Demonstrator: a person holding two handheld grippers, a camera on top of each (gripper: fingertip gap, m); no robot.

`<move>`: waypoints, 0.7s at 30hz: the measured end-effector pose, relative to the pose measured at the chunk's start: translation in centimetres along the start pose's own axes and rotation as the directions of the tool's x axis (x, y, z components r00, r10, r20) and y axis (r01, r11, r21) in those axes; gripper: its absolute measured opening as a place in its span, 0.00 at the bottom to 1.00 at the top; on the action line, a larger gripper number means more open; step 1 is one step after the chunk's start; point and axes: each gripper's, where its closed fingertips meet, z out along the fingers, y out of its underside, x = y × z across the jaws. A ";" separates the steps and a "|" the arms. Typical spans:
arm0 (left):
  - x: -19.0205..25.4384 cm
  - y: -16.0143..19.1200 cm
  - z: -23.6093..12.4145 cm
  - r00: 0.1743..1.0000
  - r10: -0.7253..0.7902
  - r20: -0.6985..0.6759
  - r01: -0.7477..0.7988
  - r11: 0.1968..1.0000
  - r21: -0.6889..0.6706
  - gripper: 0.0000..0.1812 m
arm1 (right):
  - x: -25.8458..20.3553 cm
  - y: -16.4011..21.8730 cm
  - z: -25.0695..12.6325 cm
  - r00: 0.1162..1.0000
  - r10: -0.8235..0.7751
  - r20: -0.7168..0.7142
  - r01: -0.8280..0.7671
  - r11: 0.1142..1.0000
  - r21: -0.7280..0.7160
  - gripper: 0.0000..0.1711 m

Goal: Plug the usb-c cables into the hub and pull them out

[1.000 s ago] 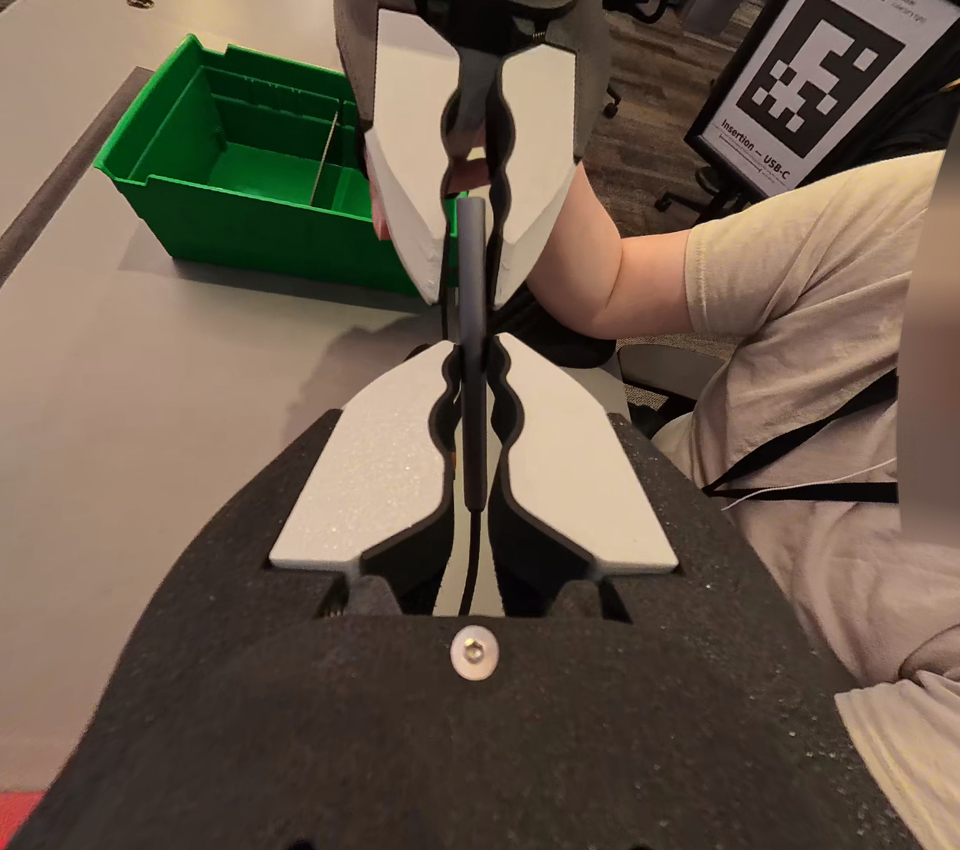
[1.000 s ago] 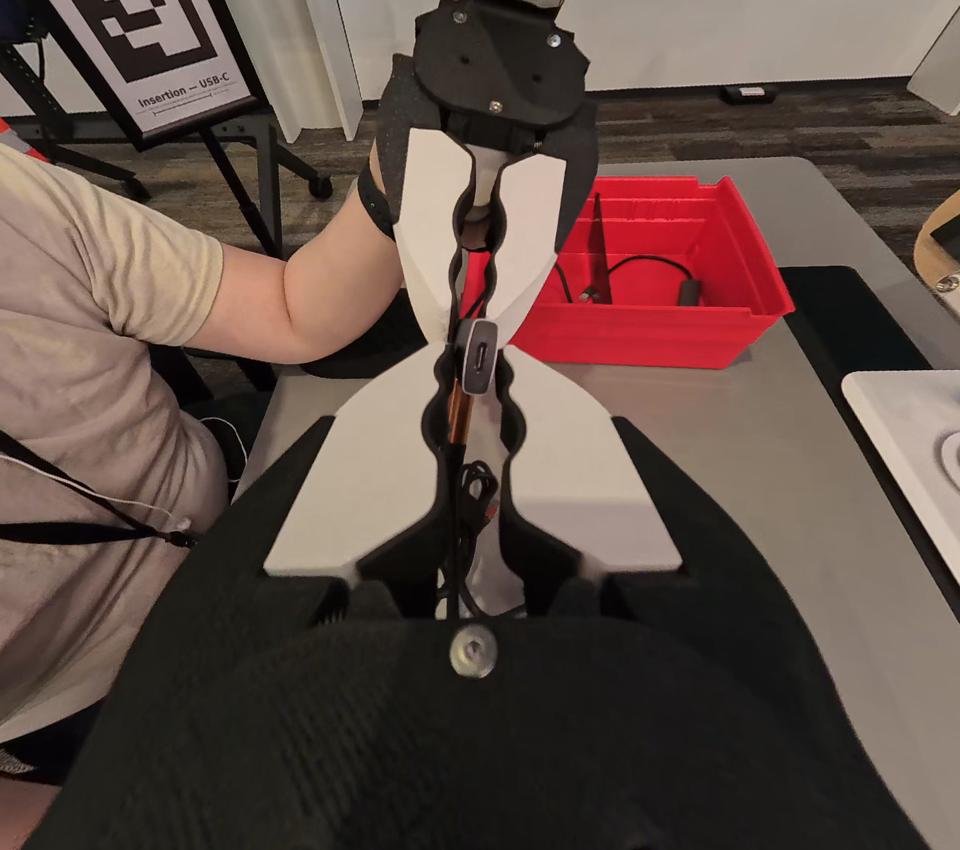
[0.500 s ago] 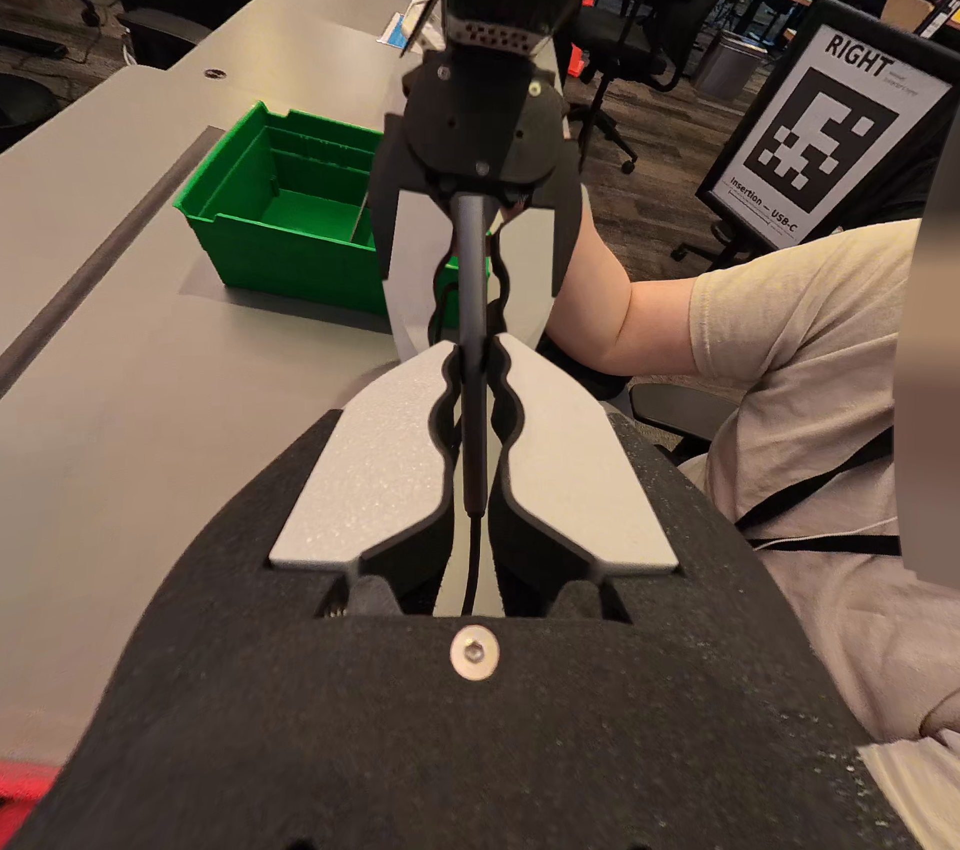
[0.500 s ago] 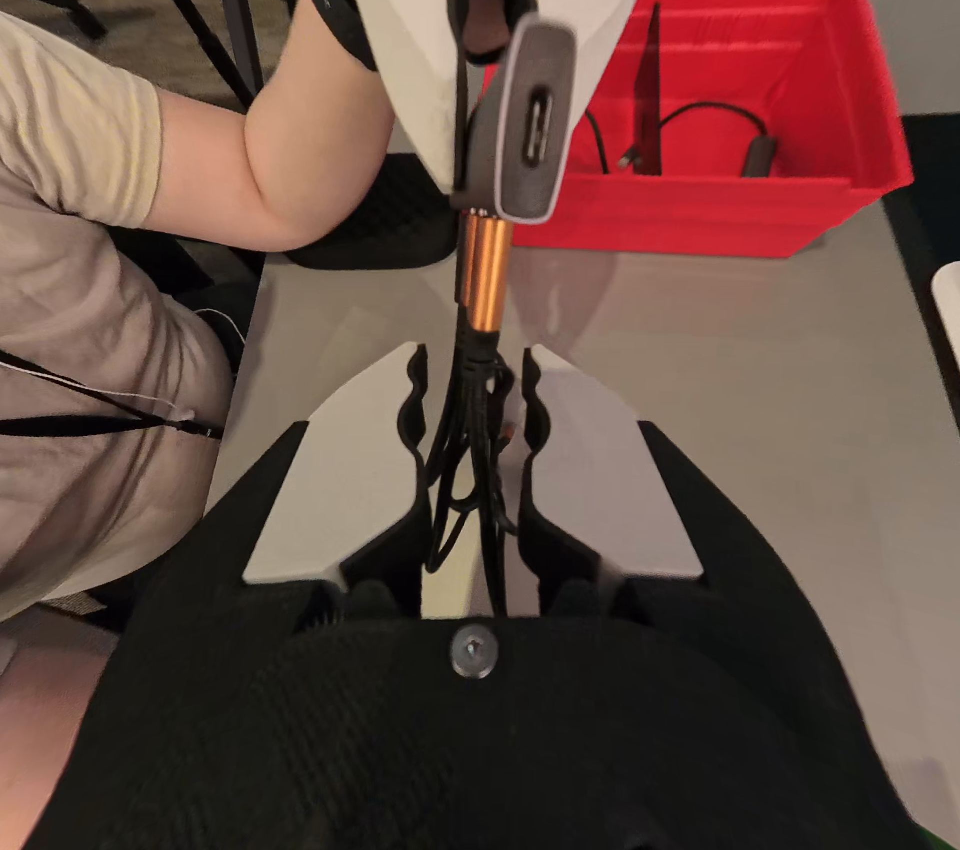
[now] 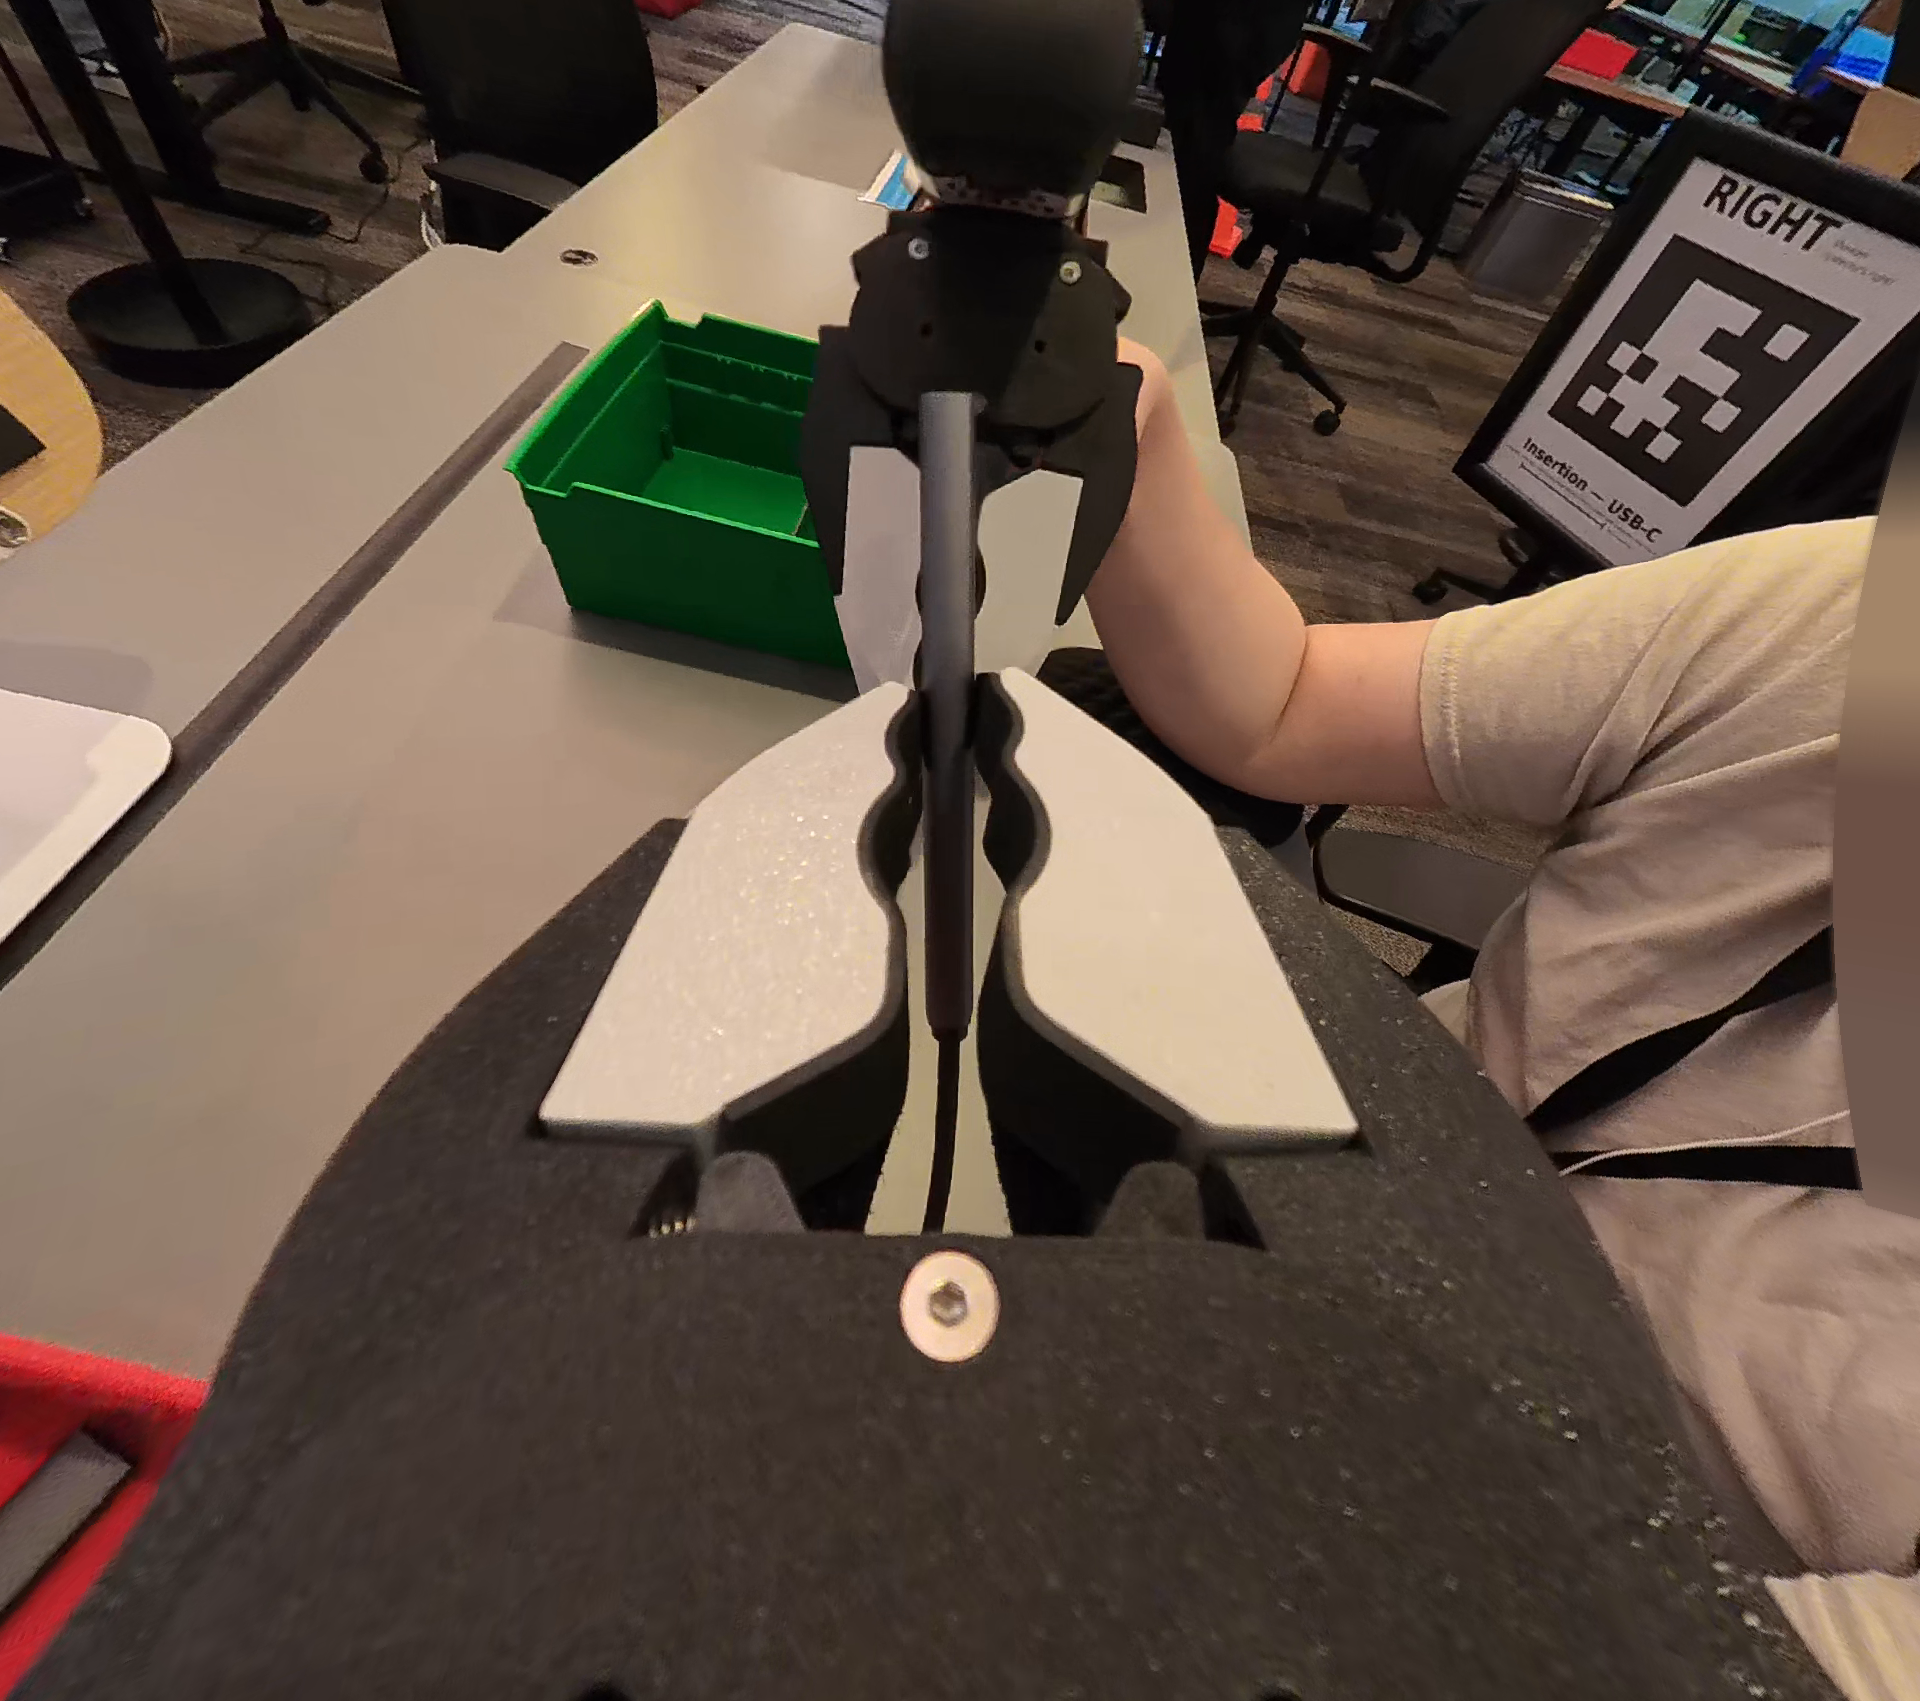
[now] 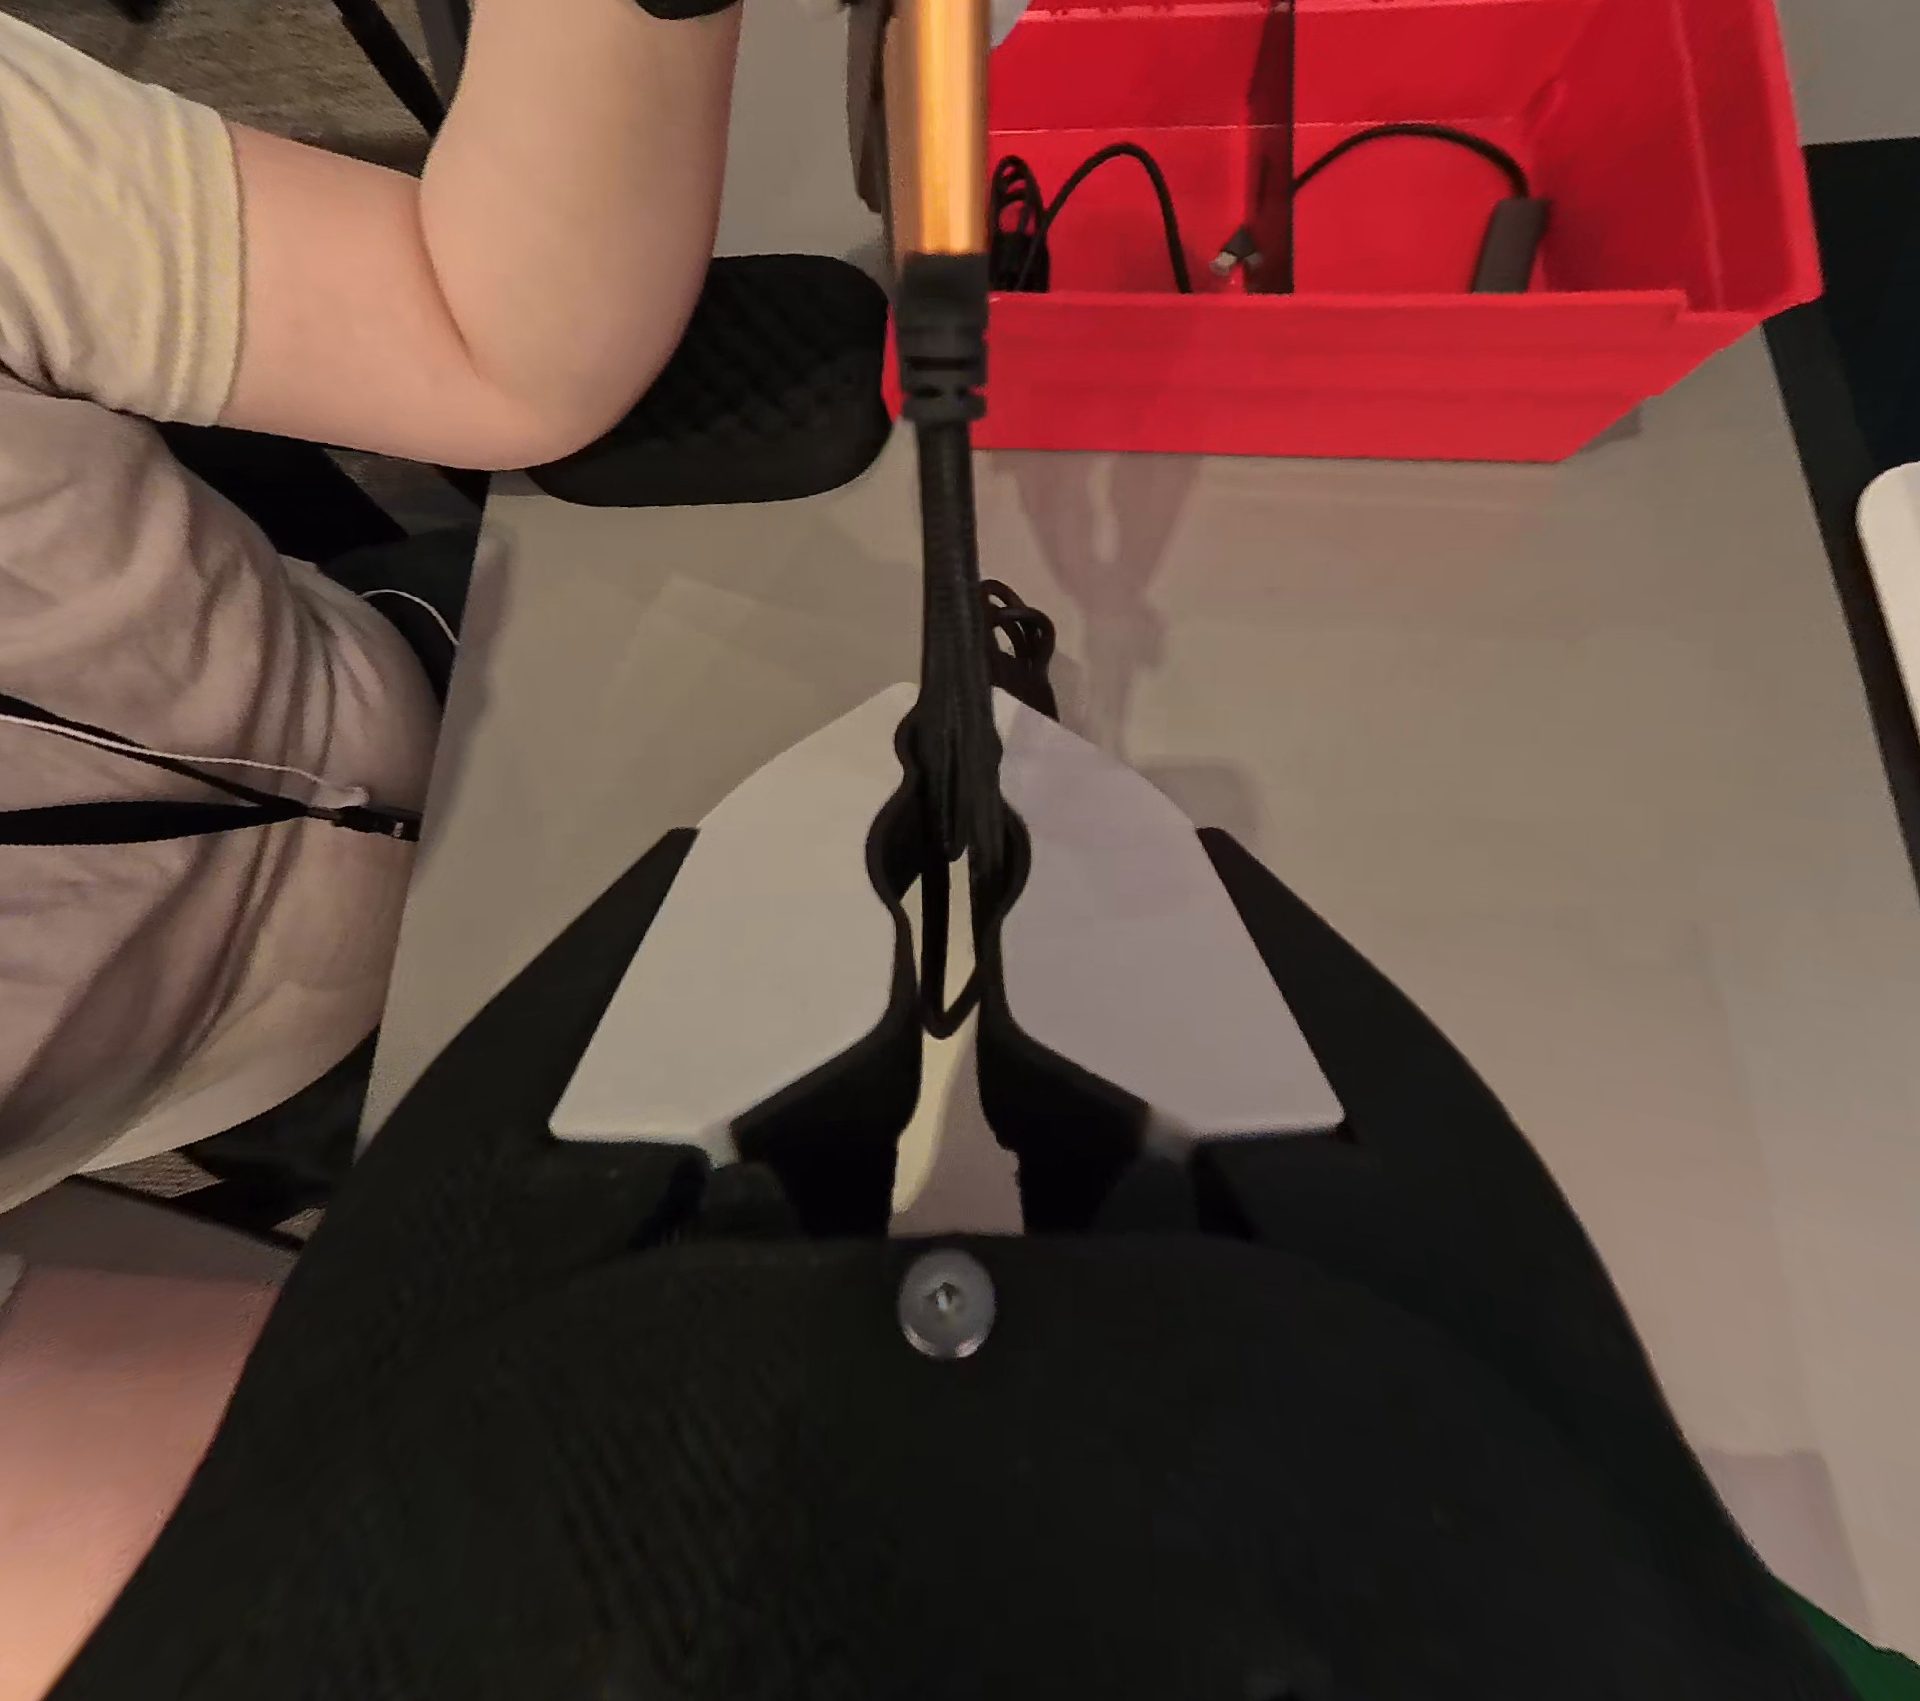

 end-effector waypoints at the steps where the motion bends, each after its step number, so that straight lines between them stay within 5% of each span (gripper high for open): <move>1: -0.1 -0.1 -0.1 1.000 0.002 0.004 -0.002 1.000 0.008 0.05 | 0.2 -0.1 -0.1 1.000 -0.010 -0.013 0.010 1.000 0.005 0.03; 13: -0.2 -1.4 0.7 0.997 0.063 0.049 -0.065 0.996 0.054 0.05 | 1.0 -0.3 -3.3 0.987 -0.031 -0.157 0.037 0.999 0.032 0.03; 21: -1.4 -9.3 4.2 0.993 0.118 0.009 -0.118 0.993 0.000 0.05 | 4.0 -2.1 -14.4 0.949 -0.141 -0.282 0.120 0.989 -0.090 0.03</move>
